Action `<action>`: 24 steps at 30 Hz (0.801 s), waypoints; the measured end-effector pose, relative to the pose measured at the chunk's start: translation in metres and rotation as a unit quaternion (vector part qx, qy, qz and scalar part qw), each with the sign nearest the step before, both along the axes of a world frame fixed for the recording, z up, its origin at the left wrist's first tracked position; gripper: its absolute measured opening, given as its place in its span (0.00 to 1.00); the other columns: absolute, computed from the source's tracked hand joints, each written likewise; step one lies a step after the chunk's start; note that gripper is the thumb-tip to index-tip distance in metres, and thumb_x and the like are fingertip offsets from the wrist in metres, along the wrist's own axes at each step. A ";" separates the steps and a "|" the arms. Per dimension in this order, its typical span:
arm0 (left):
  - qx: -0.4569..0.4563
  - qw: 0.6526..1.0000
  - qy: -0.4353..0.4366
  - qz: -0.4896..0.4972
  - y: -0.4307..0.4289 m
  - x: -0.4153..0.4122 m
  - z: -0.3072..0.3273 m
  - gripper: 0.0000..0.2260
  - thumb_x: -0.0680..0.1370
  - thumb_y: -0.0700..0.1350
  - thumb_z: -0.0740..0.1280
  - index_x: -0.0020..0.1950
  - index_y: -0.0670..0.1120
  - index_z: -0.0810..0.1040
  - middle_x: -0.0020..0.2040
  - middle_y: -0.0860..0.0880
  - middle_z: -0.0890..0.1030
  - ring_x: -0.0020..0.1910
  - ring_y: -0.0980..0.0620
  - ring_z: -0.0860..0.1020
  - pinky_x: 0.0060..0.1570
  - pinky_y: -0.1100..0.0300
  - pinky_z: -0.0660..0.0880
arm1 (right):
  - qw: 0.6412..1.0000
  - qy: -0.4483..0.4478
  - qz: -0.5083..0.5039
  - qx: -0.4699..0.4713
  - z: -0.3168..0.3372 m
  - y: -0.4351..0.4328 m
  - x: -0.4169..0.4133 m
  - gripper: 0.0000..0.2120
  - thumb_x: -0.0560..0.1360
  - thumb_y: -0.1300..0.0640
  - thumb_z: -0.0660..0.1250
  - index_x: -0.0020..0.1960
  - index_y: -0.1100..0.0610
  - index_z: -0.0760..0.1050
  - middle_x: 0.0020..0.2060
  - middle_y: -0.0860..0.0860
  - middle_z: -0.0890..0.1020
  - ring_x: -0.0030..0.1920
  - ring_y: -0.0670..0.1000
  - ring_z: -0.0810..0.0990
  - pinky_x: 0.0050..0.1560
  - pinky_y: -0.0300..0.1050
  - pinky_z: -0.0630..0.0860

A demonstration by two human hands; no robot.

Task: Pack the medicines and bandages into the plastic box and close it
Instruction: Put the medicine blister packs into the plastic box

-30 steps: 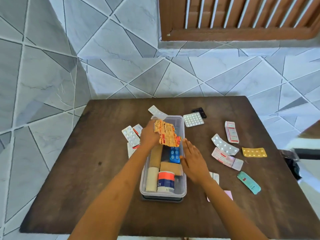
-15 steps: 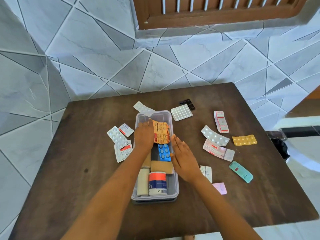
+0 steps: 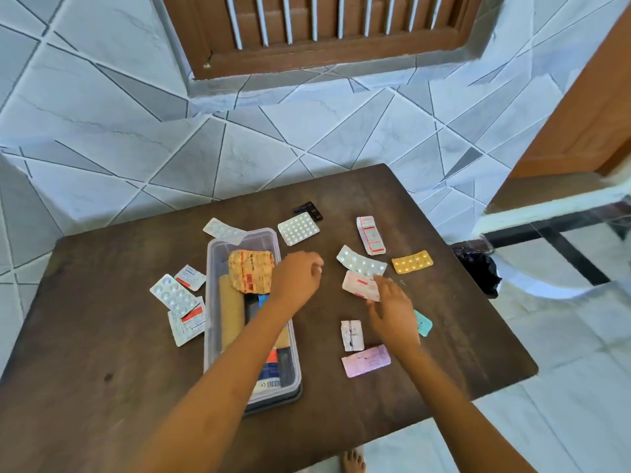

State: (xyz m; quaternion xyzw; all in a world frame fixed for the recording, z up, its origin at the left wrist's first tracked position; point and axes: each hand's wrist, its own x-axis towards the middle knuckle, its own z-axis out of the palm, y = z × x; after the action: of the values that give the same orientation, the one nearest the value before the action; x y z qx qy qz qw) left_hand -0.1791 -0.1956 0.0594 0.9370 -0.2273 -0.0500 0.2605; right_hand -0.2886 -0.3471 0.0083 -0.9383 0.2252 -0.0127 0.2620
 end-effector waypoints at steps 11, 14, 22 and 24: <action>0.029 0.988 0.145 0.048 -0.080 -0.015 -0.059 0.19 0.74 0.41 0.69 0.64 0.44 0.70 0.61 0.41 0.77 0.60 0.42 0.76 0.58 0.52 0.74 | 0.999 0.041 0.022 -0.013 -0.016 -0.050 0.000 0.23 0.77 0.53 0.60 0.70 0.56 0.64 0.69 0.54 0.70 0.70 0.55 0.66 0.69 0.51 0.63; -0.035 0.978 0.187 0.084 -0.074 -0.008 -0.055 0.15 0.74 0.36 0.68 0.59 0.43 0.72 0.59 0.41 0.79 0.57 0.44 0.79 0.53 0.56 0.77 | 0.998 -0.031 -0.046 -0.008 -0.015 -0.053 0.008 0.17 0.77 0.52 0.60 0.64 0.56 0.70 0.63 0.55 0.75 0.64 0.57 0.71 0.64 0.52 0.67; -0.075 0.973 0.139 0.170 -0.029 0.017 0.004 0.10 0.75 0.37 0.66 0.56 0.41 0.78 0.56 0.42 0.81 0.55 0.44 0.79 0.57 0.51 0.77 | 0.999 0.040 0.005 -0.020 -0.009 -0.056 0.073 0.21 0.75 0.54 0.63 0.66 0.61 0.65 0.62 0.60 0.74 0.62 0.61 0.73 0.60 0.54 0.72; -0.088 0.970 0.116 0.196 -0.014 0.019 0.017 0.10 0.77 0.39 0.65 0.57 0.42 0.77 0.57 0.42 0.81 0.55 0.45 0.80 0.53 0.56 0.77 | 0.998 0.053 0.010 -0.029 -0.015 -0.053 0.077 0.21 0.75 0.54 0.65 0.65 0.61 0.67 0.61 0.61 0.74 0.61 0.62 0.73 0.58 0.55 0.72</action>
State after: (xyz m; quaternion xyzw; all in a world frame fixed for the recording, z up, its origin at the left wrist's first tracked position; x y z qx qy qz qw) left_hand -0.1601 -0.2096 0.0761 0.9244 -0.0108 -0.0860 0.3715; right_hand -0.2117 -0.4005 -0.0064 -0.9470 0.2290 0.0332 0.2228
